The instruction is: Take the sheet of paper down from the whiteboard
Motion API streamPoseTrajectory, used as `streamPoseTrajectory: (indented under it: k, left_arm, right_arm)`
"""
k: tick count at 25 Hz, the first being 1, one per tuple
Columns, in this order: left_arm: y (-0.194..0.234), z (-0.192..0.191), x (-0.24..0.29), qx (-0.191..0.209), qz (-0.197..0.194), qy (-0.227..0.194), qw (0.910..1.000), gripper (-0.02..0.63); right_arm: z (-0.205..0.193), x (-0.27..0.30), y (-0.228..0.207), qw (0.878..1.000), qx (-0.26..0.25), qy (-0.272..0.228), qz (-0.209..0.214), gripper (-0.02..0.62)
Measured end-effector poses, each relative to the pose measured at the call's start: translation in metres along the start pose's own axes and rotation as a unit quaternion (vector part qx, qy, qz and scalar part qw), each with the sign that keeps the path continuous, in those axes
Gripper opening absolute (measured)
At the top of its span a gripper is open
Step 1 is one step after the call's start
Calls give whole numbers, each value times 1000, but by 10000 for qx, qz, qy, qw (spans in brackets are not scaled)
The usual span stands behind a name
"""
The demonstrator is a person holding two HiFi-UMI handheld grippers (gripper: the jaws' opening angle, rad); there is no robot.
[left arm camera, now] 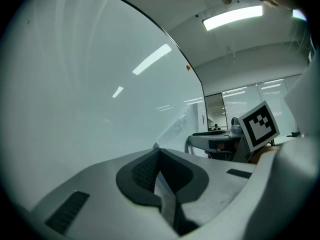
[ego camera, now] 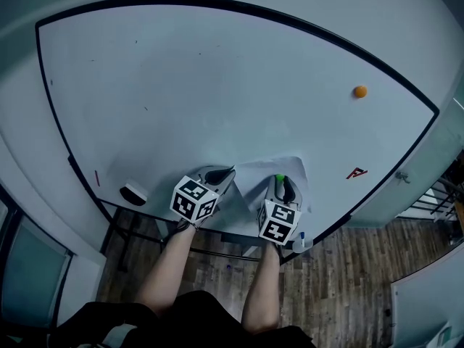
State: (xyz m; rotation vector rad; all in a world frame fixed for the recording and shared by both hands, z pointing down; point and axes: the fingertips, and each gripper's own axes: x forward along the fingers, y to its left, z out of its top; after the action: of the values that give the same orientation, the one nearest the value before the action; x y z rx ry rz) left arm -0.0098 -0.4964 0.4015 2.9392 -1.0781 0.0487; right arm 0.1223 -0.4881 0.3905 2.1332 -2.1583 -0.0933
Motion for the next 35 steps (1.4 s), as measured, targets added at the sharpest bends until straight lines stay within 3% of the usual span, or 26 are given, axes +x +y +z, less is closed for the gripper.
streamPoseTrajectory:
  k: [35]
  left_arm:
    - [25, -18, -26, -118, 453, 181, 9987, 20]
  right_arm:
    - [-13, 0, -6, 9999, 72, 113, 62, 132]
